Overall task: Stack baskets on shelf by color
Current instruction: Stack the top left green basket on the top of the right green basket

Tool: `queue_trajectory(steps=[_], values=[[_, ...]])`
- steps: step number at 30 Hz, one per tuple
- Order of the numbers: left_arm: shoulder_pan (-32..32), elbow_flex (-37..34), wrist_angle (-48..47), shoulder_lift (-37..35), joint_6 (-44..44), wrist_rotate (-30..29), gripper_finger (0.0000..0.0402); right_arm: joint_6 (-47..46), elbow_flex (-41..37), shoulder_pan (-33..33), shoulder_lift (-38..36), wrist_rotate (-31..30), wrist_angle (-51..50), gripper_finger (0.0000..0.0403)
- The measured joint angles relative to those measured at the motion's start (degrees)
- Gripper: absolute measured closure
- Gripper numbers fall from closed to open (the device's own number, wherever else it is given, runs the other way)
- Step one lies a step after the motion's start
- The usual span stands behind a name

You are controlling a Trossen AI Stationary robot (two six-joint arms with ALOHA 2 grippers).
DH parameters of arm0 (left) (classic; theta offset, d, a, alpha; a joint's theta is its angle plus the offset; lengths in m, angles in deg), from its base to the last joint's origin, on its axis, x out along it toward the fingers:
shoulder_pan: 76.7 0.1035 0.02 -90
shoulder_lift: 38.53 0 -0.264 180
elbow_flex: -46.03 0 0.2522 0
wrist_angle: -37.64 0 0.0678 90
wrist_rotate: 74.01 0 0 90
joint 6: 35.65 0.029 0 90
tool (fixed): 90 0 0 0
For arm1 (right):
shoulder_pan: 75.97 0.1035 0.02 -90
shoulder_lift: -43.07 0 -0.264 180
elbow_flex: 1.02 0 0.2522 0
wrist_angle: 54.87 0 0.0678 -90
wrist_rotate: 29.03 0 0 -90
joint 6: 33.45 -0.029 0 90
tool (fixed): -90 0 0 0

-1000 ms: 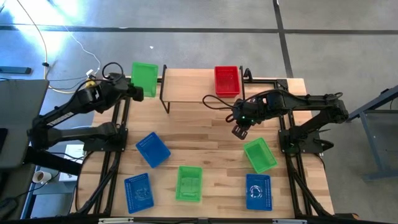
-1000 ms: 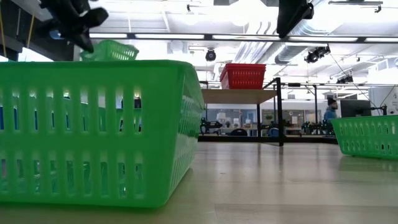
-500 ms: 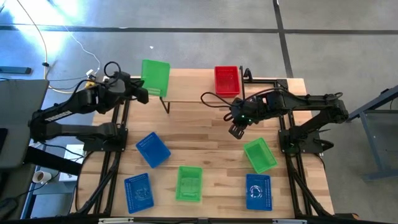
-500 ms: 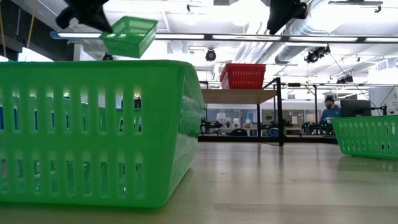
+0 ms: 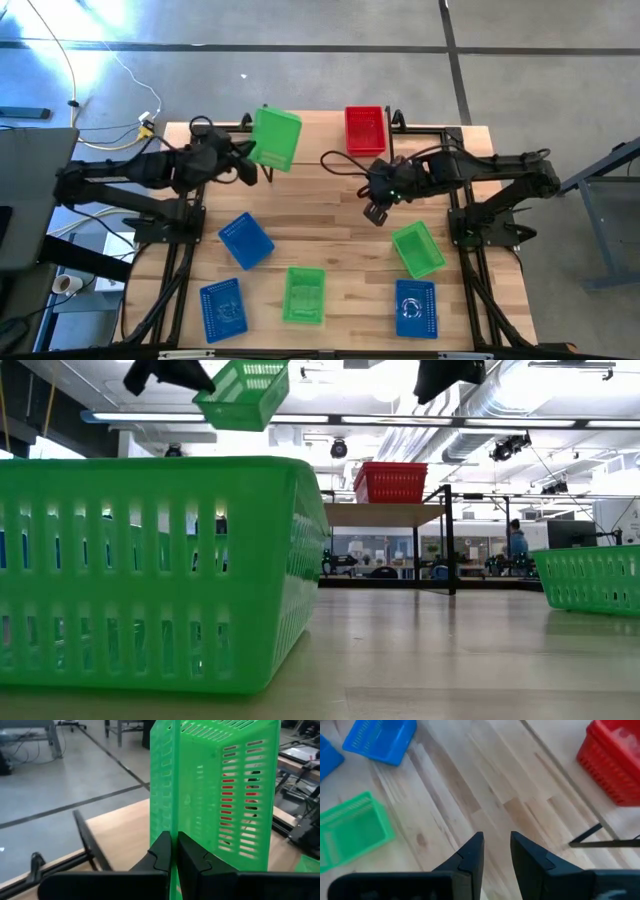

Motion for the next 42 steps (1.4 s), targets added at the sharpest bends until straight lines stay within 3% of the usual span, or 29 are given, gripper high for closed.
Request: queue_trajectory(steps=[16,30,42], values=[[-15.3,0.0,8.7,11.9,1.1,-16.7,0.0401,-4.9,-6.0,9.6,0.2,-18.0,13.5,0.0318],[-22.8,0.0,9.4,22.0,-5.1,-28.6,0.0401,-4.6,-19.0,10.2,0.2,-18.0,35.0,0.0318],[-22.5,0.0,9.9,29.0,-9.6,-33.5,0.0401,-4.3,-23.7,9.3,0.2,-21.6,40.7,0.0316]])
